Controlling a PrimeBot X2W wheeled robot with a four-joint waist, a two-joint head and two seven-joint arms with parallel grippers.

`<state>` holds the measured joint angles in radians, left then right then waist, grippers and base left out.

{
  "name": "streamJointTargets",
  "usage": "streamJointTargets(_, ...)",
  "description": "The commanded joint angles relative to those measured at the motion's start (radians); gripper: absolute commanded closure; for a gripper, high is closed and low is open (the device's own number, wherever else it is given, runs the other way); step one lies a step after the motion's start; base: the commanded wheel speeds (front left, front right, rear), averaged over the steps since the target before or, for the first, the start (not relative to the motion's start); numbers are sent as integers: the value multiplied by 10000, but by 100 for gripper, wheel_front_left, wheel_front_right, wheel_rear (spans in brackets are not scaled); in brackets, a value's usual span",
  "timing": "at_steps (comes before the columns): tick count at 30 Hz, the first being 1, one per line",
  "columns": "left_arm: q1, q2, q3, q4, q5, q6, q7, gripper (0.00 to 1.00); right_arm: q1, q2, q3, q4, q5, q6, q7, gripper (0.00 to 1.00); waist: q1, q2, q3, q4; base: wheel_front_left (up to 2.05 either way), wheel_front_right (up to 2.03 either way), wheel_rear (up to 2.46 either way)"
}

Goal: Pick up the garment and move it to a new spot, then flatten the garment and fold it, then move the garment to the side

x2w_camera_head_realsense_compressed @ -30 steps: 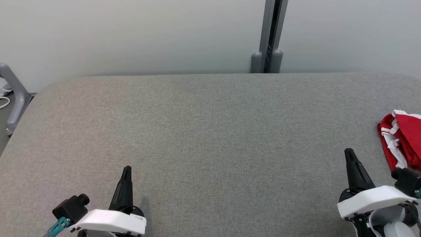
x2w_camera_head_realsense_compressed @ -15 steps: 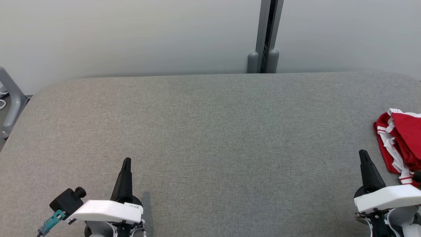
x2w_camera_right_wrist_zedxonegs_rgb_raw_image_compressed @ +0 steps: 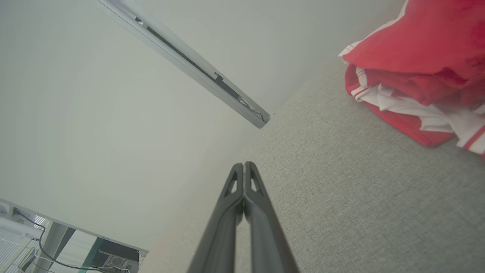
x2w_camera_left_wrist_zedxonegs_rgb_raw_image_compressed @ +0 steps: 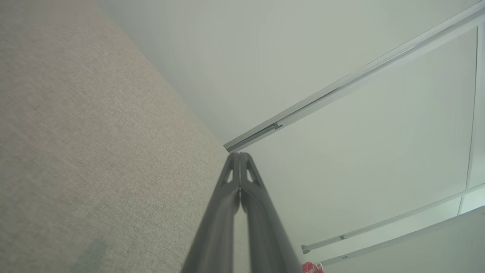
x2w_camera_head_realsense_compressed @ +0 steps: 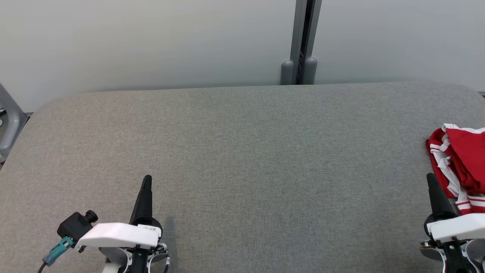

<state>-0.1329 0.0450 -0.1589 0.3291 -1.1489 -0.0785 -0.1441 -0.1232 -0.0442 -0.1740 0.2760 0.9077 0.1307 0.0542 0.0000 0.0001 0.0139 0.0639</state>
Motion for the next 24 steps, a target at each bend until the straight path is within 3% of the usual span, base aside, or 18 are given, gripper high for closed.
streamJointTargets(1,-294,45,11,-48,-214,-67,21,100,-218,-74,-113,-97,243,1,101,100,0,-1,-1,-7,0,0,0)
streamJointTargets(24,-857,58,-71,298,-2287,-260,374,100,-217,-84,-1065,-56,2844,1,1042,100,0,-1,-38,-223,0,0,0)
